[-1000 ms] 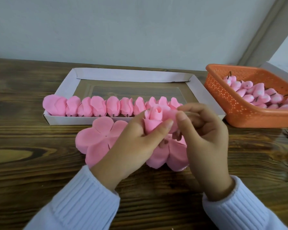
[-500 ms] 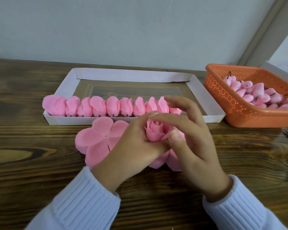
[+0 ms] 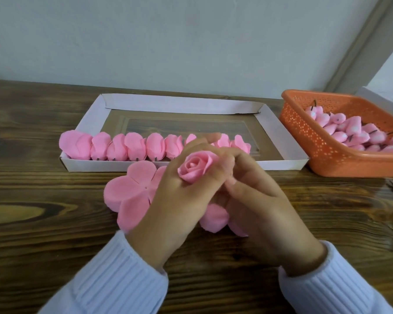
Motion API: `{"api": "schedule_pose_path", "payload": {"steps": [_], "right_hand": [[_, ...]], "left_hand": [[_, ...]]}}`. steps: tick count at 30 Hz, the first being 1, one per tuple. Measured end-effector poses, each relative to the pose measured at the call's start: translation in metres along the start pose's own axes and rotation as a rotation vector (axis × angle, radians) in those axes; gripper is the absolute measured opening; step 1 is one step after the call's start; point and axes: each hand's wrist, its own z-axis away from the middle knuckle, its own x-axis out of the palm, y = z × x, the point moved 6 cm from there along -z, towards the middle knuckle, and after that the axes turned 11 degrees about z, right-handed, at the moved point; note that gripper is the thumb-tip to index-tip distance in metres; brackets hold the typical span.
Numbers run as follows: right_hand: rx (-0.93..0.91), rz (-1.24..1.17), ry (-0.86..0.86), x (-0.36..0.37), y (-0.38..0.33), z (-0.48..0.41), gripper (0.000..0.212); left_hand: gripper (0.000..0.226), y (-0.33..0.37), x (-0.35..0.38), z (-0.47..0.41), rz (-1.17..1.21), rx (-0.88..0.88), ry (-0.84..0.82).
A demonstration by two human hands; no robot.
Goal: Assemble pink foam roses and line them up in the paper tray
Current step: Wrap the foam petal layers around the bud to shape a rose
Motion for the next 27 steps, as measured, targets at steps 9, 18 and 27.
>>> {"api": "schedule_pose_path", "payload": {"steps": [9,18,27], "right_hand": [[0.135,-0.219,-0.066,0.009,0.009,-0.001,0.036],[0.158,-0.321,-0.166,0.019,0.017,0.002,0.052],[0.207,-0.315,-0.171,0.019,0.017,0.001,0.047]], "left_hand": [[0.016,-0.003,0.010,0.003,0.012,-0.053,-0.143],[0.018,0.000,0.007,0.005,0.017,-0.071,-0.035],[0.021,0.001,0.006,0.005,0.004,-0.072,0.022]]}}
